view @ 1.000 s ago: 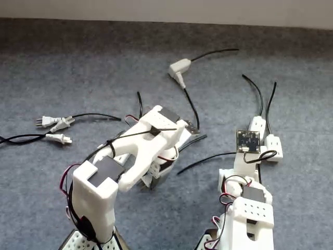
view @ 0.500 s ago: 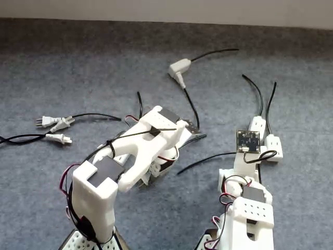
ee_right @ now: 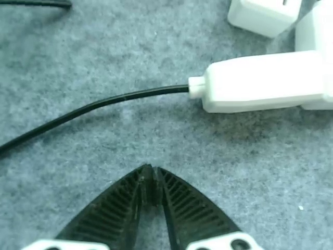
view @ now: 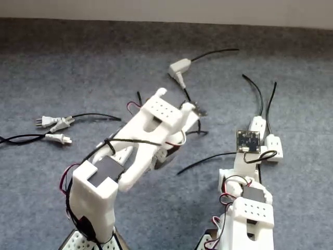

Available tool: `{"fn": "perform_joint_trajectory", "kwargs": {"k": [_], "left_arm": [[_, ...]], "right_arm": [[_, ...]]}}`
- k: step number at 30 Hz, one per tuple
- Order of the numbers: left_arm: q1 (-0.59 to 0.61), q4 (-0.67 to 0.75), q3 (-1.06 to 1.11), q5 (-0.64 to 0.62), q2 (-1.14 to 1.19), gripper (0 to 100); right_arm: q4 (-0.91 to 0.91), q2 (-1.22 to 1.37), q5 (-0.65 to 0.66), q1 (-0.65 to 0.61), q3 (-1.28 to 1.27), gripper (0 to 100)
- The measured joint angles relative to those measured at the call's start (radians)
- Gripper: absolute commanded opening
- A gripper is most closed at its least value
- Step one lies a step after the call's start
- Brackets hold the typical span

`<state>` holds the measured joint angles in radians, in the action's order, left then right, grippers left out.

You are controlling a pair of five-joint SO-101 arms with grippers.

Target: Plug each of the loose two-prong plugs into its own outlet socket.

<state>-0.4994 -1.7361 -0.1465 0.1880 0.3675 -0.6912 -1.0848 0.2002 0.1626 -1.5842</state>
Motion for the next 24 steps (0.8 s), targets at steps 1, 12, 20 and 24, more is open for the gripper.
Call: {"fn": "perform_joint_trajectory", "kwargs": {"k": [1,12,20,24], "left_arm": [[0.0,-0.011,-0.046,-0.014,-0.012,1],[-0.1,0.071,-0.189,-0.121,-0.308,1],[-0.068,0.341,0.044,-0.394,-0.54,1],[-0.071,0.509,0.224,-0.534,-0.707,1]], "right_arm": [[0.0,0.0,0.0,0.0,0.0,0.7],[0.0,0.0,0.0,0.0,0.0,0.7],[0.0,0.0,0.0,0.0,0.0,0.7],[0.0,0.0,0.0,0.0,0.0,0.7]]}}
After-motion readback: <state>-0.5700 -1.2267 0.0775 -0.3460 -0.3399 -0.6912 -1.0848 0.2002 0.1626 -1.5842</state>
